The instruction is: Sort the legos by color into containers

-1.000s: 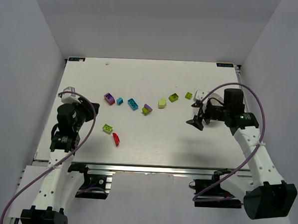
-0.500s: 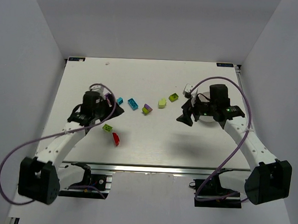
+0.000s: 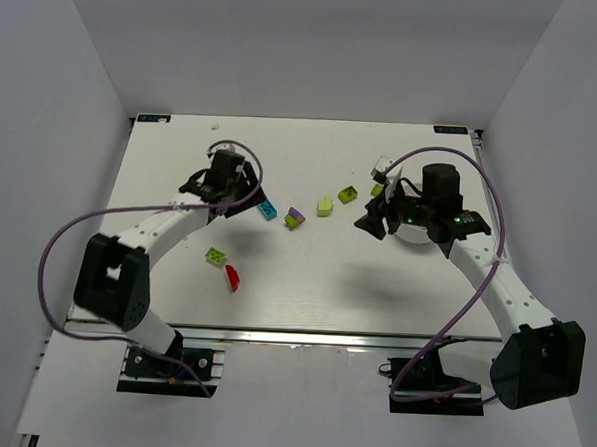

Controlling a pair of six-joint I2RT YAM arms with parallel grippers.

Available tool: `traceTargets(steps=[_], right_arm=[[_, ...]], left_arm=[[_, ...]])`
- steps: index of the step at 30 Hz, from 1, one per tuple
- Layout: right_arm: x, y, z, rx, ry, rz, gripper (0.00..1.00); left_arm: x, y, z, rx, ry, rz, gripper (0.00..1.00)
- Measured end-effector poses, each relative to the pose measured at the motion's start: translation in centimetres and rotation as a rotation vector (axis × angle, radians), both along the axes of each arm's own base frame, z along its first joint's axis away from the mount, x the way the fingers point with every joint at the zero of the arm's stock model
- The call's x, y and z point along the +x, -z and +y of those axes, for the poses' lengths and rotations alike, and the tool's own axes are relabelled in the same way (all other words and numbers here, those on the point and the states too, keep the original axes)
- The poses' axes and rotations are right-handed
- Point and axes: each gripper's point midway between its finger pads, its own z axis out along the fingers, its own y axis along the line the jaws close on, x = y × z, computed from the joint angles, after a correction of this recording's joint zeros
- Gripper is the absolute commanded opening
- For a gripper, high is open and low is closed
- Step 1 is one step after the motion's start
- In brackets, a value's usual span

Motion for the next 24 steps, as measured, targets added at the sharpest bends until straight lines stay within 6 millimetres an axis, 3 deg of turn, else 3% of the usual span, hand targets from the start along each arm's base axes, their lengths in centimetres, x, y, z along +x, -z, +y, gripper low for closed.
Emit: traceTargets(steps=[4,12,19,24], right_arm=[[0.3,-0.2,-0.1,0.002,0.012,-0.009,0.64],[1.1,-0.1,-1.1,-0.004,0.053,-0.012,0.66],[1.3,-0.1,-1.5,-0.004,0.068,-0.012,0.66],[1.5,-0.1,-1.8,-0.002,0.080,-0.008,0.67]], left_arm=[[3.8,1.0,-1.8,0.057,-0.017,0.021,0.81],[7.2,4.4,-3.3,0.177,-0.058,0.124,0.81],[8.1,6.5,-2.9,0.257,-0.093,0.196,0.79],[7.4,8.0,-2.2,0.296,-0.107,0.247,0.77]])
